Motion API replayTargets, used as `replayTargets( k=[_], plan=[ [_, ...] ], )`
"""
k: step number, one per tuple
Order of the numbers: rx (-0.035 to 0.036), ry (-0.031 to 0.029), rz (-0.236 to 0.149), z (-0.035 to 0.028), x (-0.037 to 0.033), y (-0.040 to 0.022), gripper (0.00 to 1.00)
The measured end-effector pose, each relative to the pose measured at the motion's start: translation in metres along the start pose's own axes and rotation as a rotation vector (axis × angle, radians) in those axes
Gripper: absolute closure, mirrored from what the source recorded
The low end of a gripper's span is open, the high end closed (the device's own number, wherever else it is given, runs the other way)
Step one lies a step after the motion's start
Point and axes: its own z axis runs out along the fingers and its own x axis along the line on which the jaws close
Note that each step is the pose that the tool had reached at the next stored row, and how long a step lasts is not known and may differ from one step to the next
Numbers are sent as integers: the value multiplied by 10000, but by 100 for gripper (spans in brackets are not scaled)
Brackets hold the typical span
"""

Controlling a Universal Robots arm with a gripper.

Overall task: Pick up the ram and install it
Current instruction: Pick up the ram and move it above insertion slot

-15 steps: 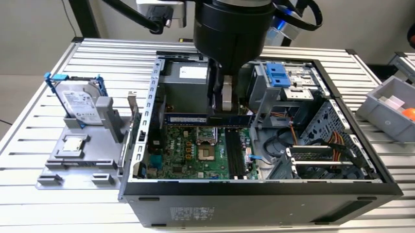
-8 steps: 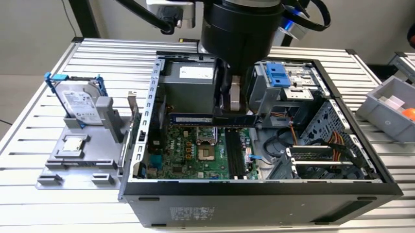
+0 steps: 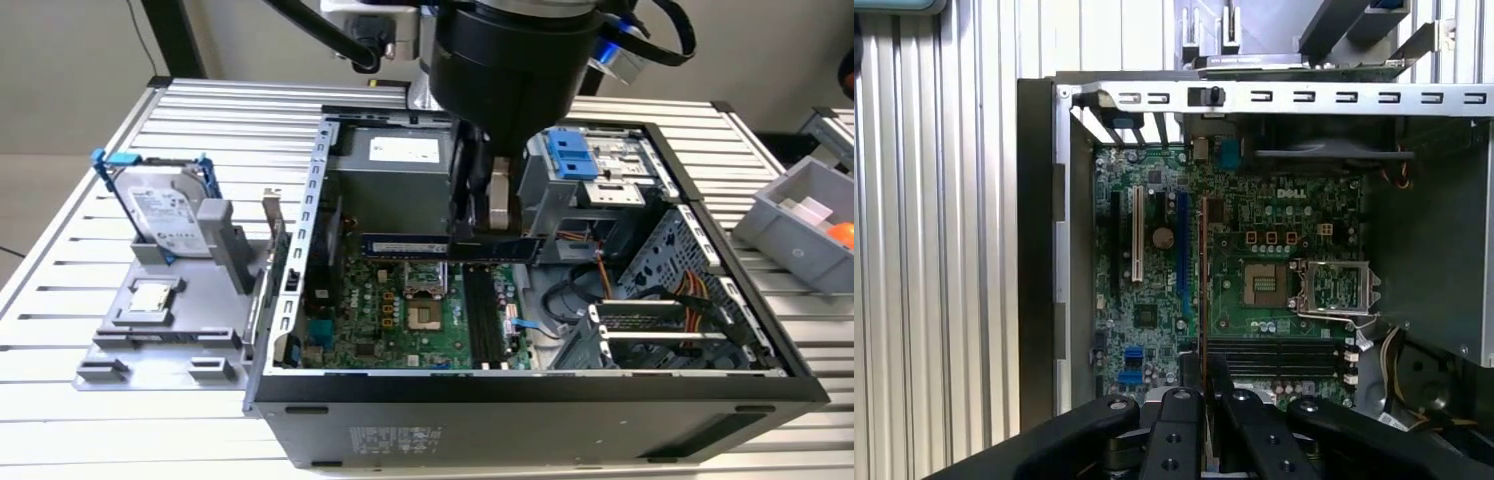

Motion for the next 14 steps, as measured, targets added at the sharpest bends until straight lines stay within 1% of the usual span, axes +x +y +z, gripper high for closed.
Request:
replayTargets(
  k=[12,14],
  plan=[
    [-1,6,-1,-4,-2,-105,100],
    [0,5,-1,-5,-3,-130,100]
  ],
)
